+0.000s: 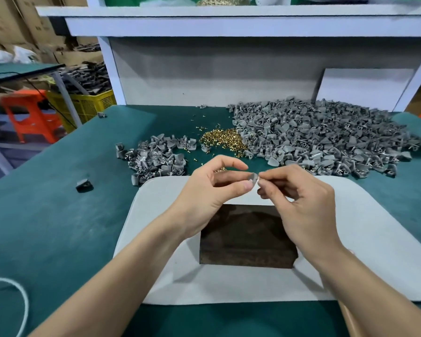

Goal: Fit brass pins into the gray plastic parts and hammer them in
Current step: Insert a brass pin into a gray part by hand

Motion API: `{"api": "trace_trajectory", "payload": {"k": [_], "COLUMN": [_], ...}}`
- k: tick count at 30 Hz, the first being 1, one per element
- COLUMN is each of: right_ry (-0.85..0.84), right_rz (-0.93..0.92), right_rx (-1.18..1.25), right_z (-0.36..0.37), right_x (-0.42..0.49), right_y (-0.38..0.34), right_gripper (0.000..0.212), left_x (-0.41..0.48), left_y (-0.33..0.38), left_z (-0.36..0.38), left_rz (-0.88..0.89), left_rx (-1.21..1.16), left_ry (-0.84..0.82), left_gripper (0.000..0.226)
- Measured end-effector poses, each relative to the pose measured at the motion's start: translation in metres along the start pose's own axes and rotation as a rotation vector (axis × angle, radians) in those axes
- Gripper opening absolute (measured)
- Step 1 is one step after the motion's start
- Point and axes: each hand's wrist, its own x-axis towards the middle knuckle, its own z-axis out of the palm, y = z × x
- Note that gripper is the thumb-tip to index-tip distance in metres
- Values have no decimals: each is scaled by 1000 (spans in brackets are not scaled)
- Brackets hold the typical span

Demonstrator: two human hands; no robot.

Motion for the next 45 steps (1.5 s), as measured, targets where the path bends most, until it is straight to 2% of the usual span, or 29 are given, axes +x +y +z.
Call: {"api": "trace_trajectory", "payload": {"k": [4,8,12,16,21,25,28,31,36,40,45], "right_ry": [-34,-37,-17,-117,-124,-126,-98,-105,-149,-158,-160], "right_rz": [80,5,61,110,184,253,278,241,217,289,340], "right_rx": [53,10,145,141,206,239,237,190,196,262,335], "right_z": [2,1,0,2,1,0,-1,-2,-1,0,1], "right_x": [-1,-1,-1,-3,-4,-3,-1,-2,-3,-3,-3], "right_y": [0,0,2,2,1,-1,-3,-6,-9,-9,-8], "right_gripper": [18,6,10,8,7,15,17,7,7,8,14], "left_x": [-2,-2,-4,-6,-5,-6,-6,-6,-4,-2,-4], "left_y": [-1,1,1,1,1,3,3,4,2,1,4], "left_z": [2,4,7,8,6,8,9,9,6,2,2], "left_rz": [40,29,30,41,21,58,71,58,46,14,13], "left_rx": [50,47,97,155,226,295,250,207,156,26,25], "left_ry": [44,67,54,55,41,-6,-14,-25,36,63,-7], "left_gripper": [27,24,20,20,18,19,21,23,18,21,27]}}
